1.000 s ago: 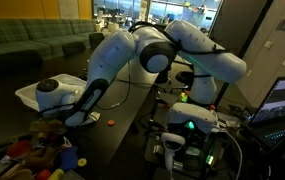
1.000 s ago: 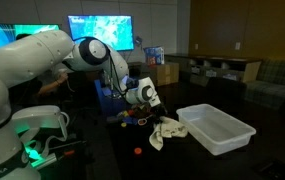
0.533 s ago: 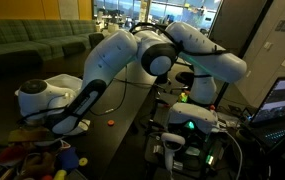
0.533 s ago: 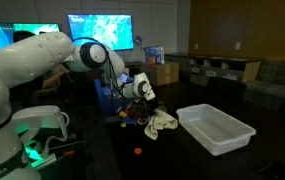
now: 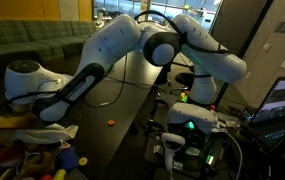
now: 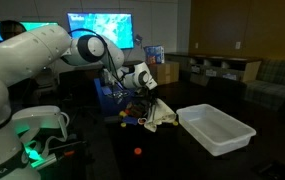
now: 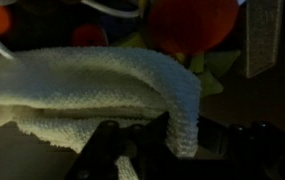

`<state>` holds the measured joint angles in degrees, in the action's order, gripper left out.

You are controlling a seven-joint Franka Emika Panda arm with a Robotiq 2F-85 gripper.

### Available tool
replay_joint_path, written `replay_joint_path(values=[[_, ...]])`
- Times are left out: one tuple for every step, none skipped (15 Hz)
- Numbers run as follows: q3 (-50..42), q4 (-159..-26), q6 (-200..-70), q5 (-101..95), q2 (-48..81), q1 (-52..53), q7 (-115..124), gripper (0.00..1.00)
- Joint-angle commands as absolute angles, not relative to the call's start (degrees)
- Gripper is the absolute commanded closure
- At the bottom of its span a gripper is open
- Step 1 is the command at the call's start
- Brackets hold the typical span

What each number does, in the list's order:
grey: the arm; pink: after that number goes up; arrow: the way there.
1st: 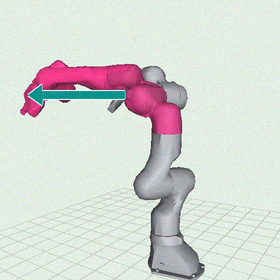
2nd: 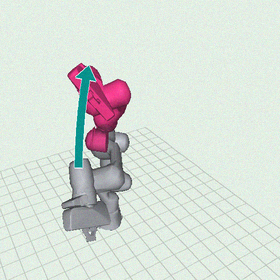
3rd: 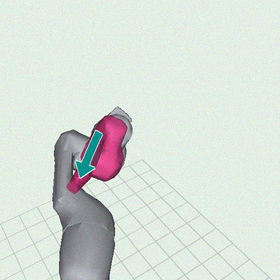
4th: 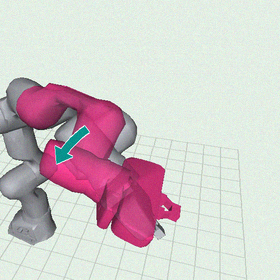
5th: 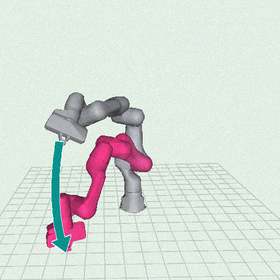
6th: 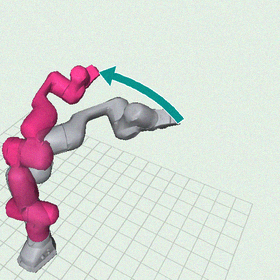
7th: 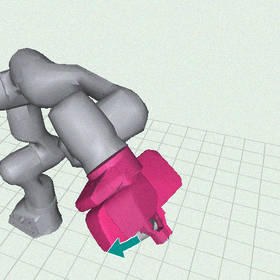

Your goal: Pick up the towel on the right, move the objects in front of the storage container to the left

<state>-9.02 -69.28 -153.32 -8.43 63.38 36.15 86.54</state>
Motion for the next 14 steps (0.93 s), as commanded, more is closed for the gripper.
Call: replay_joint_path(values=[[-5.7,-81.8,-156.3,-8.6,51.1,32.6,78.1,0.96],[-4.4,-84.2,-156.8,-8.3,48.5,31.3,75.6,0.96],[-3.4,-86.6,-157.3,-8.0,46.1,30.0,73.6,0.96],[-2.4,-89.1,-157.6,-7.9,43.9,28.8,71.8,0.96],[-1.5,-91.6,-157.6,-7.7,41.3,27.6,70.3,0.96],[-1.3,-94.0,-157.7,-7.0,39.3,26.8,68.7,0.96],[-1.2,-96.7,-157.8,-6.8,37.0,26.2,67.9,0.96],[-1.3,-99.5,-157.9,-6.5,34.8,25.5,67.3,0.96],[-1.0,-102.2,-157.6,-6.1,32.6,24.6,66.3,0.96],[-1.3,-104.9,-157.6,-6.1,30.6,24.2,66.1,0.96],[-1.1,-107.7,-157.5,-5.6,28.3,23.3,65.5,0.96],[-2.0,-110.7,-157.6,-6.0,26.1,23.1,66.3,0.96],[-2.9,-113.6,-157.8,-6.6,23.9,23.0,67.0,0.96],[-5.2,-116.7,-158.1,-8.4,21.6,23.8,69.8,0.96]])
